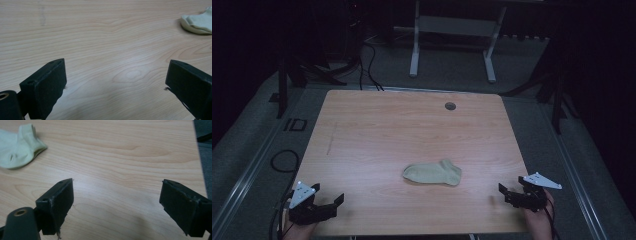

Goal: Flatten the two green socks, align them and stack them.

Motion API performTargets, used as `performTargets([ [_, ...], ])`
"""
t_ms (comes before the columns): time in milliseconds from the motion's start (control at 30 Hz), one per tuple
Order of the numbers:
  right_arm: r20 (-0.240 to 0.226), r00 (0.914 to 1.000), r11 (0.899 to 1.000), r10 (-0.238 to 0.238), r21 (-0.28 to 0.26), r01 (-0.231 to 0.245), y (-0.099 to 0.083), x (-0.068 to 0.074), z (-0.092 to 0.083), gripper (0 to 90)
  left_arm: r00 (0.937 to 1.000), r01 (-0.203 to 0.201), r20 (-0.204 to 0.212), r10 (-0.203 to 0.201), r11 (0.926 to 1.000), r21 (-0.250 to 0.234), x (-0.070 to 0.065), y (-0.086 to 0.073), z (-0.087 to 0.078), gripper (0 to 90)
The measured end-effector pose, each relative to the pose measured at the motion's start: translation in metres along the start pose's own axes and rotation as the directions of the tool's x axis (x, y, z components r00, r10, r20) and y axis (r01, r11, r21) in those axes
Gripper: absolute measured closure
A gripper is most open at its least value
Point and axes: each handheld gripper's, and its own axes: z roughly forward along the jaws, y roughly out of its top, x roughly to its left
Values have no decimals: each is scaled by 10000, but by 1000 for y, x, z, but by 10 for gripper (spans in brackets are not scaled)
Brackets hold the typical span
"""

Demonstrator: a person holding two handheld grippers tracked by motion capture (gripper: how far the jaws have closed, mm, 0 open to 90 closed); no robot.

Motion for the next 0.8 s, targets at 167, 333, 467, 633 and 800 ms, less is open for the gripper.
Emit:
performTargets([
  [167,531,9975,9981,470,-415,-448,-9,-4,-3,110,10000,-39,-32,38,9998,-196,5,-3,-7,36],
  [333,1351,9874,9937,822,-869,-709,-14,-6,-7,105,9990,57,-431,-73,9992,-384,9,-4,-11,36],
  [467,1713,9805,9922,958,-948,-803,-17,-7,-7,105,9974,-70,-725,37,9989,-459,10,-4,-14,36],
  [633,1976,9755,9923,963,-963,-784,-18,-7,-6,105,9904,238,-1339,-356,9958,-887,13,-5,-18,36],
  [800,2213,9675,9872,1219,-1283,-950,-18,-8,-6,106,9778,216,-2044,-464,9923,-1218,14,-6,-21,36],
])
